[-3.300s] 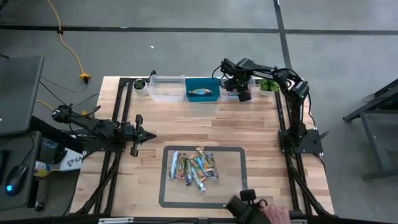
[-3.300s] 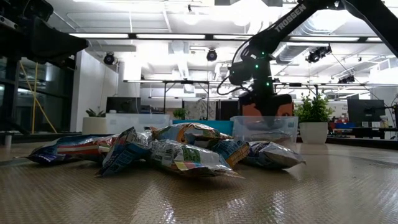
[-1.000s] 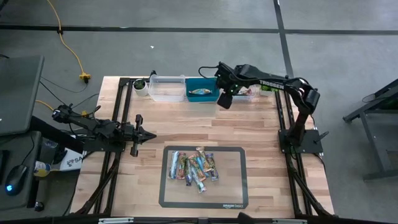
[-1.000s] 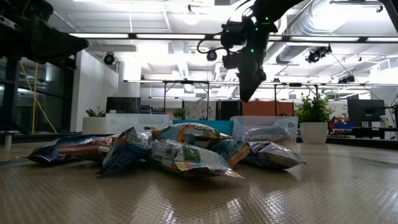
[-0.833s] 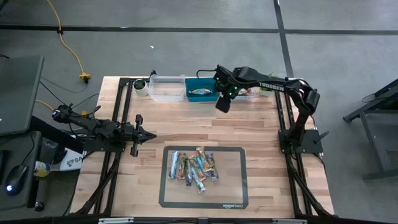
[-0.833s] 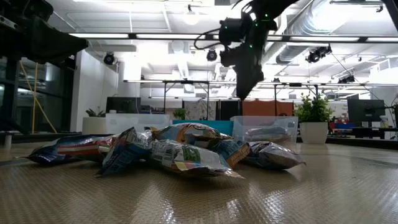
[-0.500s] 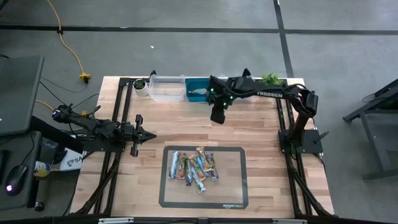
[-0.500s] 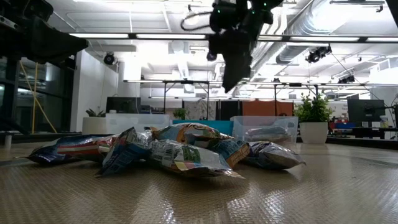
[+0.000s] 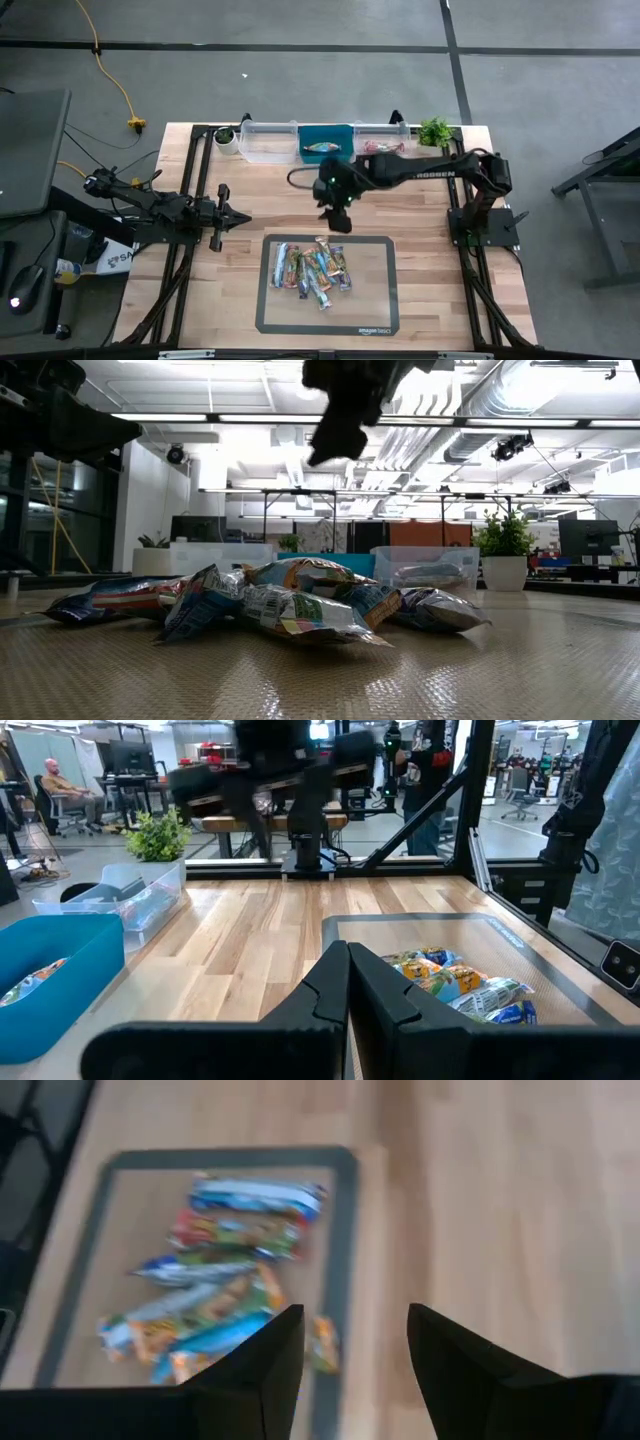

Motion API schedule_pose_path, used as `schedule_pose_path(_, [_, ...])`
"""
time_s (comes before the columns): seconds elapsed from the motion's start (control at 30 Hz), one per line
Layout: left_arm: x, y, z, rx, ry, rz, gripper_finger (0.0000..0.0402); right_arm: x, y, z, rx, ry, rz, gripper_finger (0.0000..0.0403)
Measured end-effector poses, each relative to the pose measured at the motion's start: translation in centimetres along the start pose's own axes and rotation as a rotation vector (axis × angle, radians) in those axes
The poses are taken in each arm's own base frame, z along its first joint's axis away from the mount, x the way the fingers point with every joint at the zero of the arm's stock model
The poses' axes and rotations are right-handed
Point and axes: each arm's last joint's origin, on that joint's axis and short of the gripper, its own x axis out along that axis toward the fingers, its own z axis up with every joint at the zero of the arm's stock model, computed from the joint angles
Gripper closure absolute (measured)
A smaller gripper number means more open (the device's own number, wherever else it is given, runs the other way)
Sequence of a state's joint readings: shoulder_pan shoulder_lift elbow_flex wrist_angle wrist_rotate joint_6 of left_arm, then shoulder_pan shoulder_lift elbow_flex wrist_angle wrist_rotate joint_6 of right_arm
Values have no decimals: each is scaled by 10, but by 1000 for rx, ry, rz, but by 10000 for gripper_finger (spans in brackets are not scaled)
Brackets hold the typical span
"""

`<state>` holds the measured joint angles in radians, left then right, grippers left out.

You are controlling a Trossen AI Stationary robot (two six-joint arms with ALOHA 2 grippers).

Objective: Pick and place Granola Bars by type
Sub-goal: Put the yellow granola bar into the blue bin

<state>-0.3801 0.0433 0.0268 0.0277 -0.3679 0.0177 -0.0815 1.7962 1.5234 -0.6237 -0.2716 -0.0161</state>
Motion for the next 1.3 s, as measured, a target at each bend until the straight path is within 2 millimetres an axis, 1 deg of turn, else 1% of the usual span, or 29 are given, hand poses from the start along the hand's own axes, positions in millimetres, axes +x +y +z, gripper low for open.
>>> schedule_pose_path(0.23, [0, 0, 0, 0, 0, 0, 400, 8, 38, 13, -67, -127, 64, 240])
schedule_pose_path(0.4, [0, 0, 0, 0, 0, 0, 400, 10, 64, 23, -71, -242, 119, 242])
schedule_pose_path(0.53, [0, 0, 0, 0, 0, 0, 400, 11, 86, 25, -56, -275, 172, 240])
schedule_pose_path(0.8, [0, 0, 0, 0, 0, 0, 400, 15, 131, 16, -42, -217, 358, 241])
schedule_pose_path(0.97, [0, 0, 0, 0, 0, 0, 400, 16, 157, 7, -27, -171, 408, 241])
schedule_pose_path(1.13, [0, 0, 0, 0, 0, 0, 400, 17, 177, -4, 24, -106, 393, 241])
schedule_pose_path(1.3, [0, 0, 0, 0, 0, 0, 400, 18, 192, -12, 103, -98, 311, 242])
